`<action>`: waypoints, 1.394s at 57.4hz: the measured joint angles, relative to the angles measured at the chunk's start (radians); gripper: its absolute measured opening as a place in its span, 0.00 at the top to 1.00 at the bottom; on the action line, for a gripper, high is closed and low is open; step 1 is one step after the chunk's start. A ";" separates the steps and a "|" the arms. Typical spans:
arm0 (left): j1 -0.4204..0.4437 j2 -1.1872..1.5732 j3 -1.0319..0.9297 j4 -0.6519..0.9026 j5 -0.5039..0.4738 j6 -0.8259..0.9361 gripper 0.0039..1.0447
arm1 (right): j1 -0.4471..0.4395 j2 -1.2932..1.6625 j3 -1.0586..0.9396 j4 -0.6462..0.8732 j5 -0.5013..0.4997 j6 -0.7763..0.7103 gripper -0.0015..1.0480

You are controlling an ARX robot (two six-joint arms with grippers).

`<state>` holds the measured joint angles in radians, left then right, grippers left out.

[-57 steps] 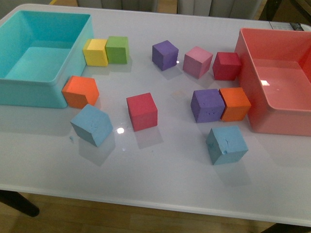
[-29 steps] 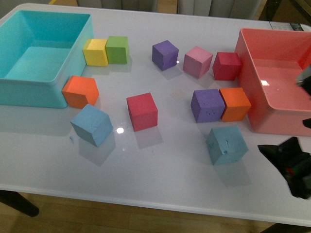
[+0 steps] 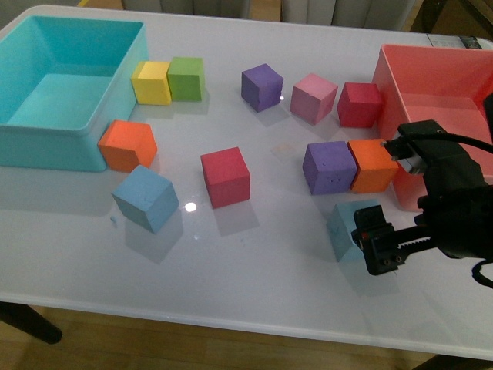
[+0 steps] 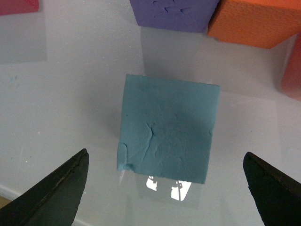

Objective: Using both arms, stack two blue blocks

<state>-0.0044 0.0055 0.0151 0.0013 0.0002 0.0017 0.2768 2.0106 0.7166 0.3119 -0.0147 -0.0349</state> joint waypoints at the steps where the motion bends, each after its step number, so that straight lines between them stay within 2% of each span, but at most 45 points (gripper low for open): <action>1: 0.000 0.000 0.000 0.000 0.000 0.000 0.08 | 0.001 0.005 0.004 0.000 0.002 0.003 0.09; 19: 0.000 0.000 0.000 0.000 0.000 0.000 0.08 | 0.033 0.121 0.095 -0.028 0.044 0.041 0.09; 26: 0.000 0.000 0.000 0.000 0.000 0.000 0.08 | 0.039 0.142 0.112 -0.039 0.050 0.044 0.25; 33: 0.000 0.000 0.000 0.000 0.000 0.000 0.08 | 0.041 0.154 0.116 -0.039 0.056 0.043 0.48; 40: 0.000 0.000 0.000 0.000 0.000 0.000 0.08 | 0.038 0.123 0.095 -0.037 0.031 0.029 0.58; 51: 0.000 0.000 0.000 0.000 0.000 0.000 0.08 | 0.034 -0.003 0.080 -0.084 -0.032 0.016 0.63; 59: 0.000 0.000 0.000 0.000 0.000 0.000 0.08 | 0.038 -0.067 0.154 -0.140 -0.049 0.017 0.63; 69: 0.000 0.000 0.000 0.000 0.000 0.000 0.08 | 0.072 -0.020 0.343 -0.202 -0.046 0.026 0.64; 80: 0.000 0.000 0.000 0.000 0.000 0.000 0.08 | 0.125 0.173 0.652 -0.318 0.008 0.039 0.65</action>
<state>-0.0044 0.0055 0.0151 0.0013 0.0002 0.0017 0.4019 2.1838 1.3682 -0.0059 -0.0071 0.0036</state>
